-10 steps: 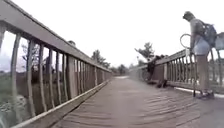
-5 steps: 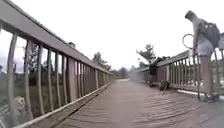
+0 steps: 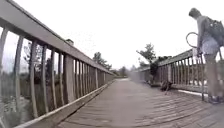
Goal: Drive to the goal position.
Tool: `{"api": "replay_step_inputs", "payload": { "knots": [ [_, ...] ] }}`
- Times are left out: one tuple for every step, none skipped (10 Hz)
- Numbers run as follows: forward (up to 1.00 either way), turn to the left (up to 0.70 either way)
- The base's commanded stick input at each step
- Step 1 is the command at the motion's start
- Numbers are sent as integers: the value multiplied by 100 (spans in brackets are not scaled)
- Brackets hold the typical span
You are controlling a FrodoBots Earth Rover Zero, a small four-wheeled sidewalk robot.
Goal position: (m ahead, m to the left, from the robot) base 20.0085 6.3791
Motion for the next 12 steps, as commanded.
{"api": "replay_step_inputs", "payload": {
  "knots": [
    [30,0],
    [30,0],
    [30,0],
    [30,0],
    [30,0],
    [30,0],
    [30,0],
    [30,0],
    [33,0],
    [45,0],
    [45,0],
    [45,0]
  ]
}}
